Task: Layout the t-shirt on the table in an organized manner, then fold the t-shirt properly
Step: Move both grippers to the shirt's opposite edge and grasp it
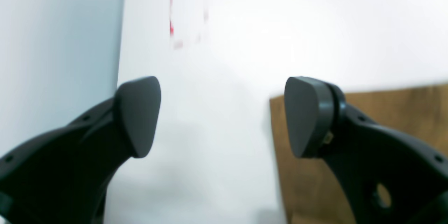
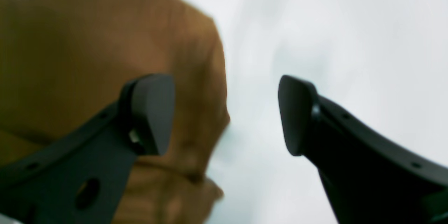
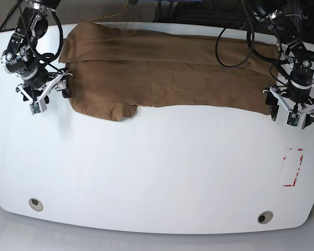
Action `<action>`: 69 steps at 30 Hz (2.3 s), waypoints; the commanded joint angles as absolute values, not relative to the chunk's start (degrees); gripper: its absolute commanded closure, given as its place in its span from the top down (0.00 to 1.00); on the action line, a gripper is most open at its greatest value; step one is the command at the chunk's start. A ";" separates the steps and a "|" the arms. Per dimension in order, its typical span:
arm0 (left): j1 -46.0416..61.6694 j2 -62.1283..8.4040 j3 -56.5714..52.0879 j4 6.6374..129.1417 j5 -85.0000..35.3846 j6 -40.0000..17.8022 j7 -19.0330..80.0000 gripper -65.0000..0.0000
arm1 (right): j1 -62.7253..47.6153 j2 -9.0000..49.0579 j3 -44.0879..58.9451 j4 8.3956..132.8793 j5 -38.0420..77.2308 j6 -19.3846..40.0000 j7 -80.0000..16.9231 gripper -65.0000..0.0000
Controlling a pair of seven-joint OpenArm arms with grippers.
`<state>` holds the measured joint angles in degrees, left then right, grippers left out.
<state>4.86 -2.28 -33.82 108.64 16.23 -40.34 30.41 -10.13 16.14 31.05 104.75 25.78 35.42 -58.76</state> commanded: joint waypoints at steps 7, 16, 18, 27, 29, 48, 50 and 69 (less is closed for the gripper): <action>1.27 -2.86 -32.92 105.45 15.69 -40.00 29.58 0.81 | -2.15 16.57 31.25 96.13 27.03 36.09 -57.54 0.69; 0.84 -3.65 -32.92 101.49 15.69 -40.00 29.41 0.81 | 3.74 14.81 31.52 88.04 27.12 36.18 -57.54 0.70; 0.84 -3.82 -32.92 101.41 15.69 -40.00 29.41 0.81 | 4.62 14.64 31.52 86.73 27.12 36.26 -57.63 0.70; 0.92 -4.00 -33.27 101.23 15.69 -40.00 29.32 0.81 | 5.41 11.47 31.25 83.47 27.12 38.29 -57.71 0.70; 0.92 -4.00 -33.27 101.23 15.69 -40.00 29.32 0.81 | 5.41 11.30 31.25 82.24 27.12 38.81 -57.71 0.70; 0.48 -4.00 -33.19 97.89 15.69 -40.00 29.49 0.81 | 3.38 8.66 31.08 80.31 27.12 40.00 -57.71 0.37; 0.40 -4.09 -33.19 96.40 15.69 -40.00 29.49 0.81 | 3.38 8.66 31.08 80.31 27.03 40.00 -57.71 0.22; -4.35 -6.29 -32.92 86.55 15.60 -40.00 29.23 0.80 | 2.15 8.84 31.08 80.40 26.95 40.00 -57.71 0.03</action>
<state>-2.28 -5.04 -32.77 86.06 16.36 -40.40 30.50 1.72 8.14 31.03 79.55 27.18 39.70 -57.47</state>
